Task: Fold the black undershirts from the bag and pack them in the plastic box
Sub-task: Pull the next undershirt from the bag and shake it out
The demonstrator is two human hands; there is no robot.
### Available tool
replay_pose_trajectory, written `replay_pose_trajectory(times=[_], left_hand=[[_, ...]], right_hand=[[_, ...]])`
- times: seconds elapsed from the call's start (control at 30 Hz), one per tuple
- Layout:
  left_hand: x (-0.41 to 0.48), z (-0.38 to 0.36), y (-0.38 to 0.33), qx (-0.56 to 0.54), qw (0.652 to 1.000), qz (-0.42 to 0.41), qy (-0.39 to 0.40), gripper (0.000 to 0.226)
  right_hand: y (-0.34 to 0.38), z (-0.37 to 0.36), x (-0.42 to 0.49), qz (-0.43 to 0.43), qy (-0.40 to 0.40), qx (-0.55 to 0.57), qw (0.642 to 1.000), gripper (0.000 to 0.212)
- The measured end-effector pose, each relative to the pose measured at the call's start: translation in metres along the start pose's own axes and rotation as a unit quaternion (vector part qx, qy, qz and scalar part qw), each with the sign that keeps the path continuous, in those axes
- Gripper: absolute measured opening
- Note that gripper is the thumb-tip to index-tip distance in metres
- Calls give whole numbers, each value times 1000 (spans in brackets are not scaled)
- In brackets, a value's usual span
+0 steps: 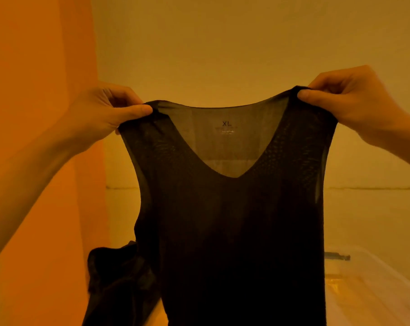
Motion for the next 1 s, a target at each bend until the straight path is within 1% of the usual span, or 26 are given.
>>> replay_pose_trajectory(times=[0.07,0.13,0.23,0.33,0.43,0.57,0.63,0.7,0.77,0.87,1.0], left_hand=[[-1,1,-5,-3,999,-4,33,17],[0,2,-8,-4,999,-5,50,22],[1,-2,-8,-6,997,5,78,22],[1,-5,-1,10,996,21,81,22],[-2,-9,4,18,996,19,85,24],[-9,-15,3,-13,995,24,97,24],[-12,-17,4,-33,994,25,105,18],[-13,-21,10,-42,992,31,114,15],[-11,-29,27,-16,991,47,123,16],[-7,-52,70,81,984,65,142,15],[-18,-107,155,187,960,100,184,13]], right_hand=[[7,5,2,7,-9,17,1000,15],[11,6,5,5,-10,31,999,15],[14,1,7,-11,-4,39,999,18],[11,-3,5,-27,-6,35,999,19],[6,-6,0,-42,-5,36,998,22],[6,-13,-9,-62,24,34,997,29],[6,-15,-12,-73,38,35,996,33],[0,-20,-15,-90,47,35,994,32],[-13,-29,-16,-110,57,26,992,33],[-54,-48,-18,-156,86,-20,984,36],[-145,-94,-40,-245,167,-114,948,31]])
Point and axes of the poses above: each hand's wrist, its own x-axis towards the middle knuckle, its own z-axis out of the back of the hand, y = z × x, the point moved 5 cm from there along x, towards the middle knuckle, and after that the axes turned 2 degrees about x, right-handed, at the moved point
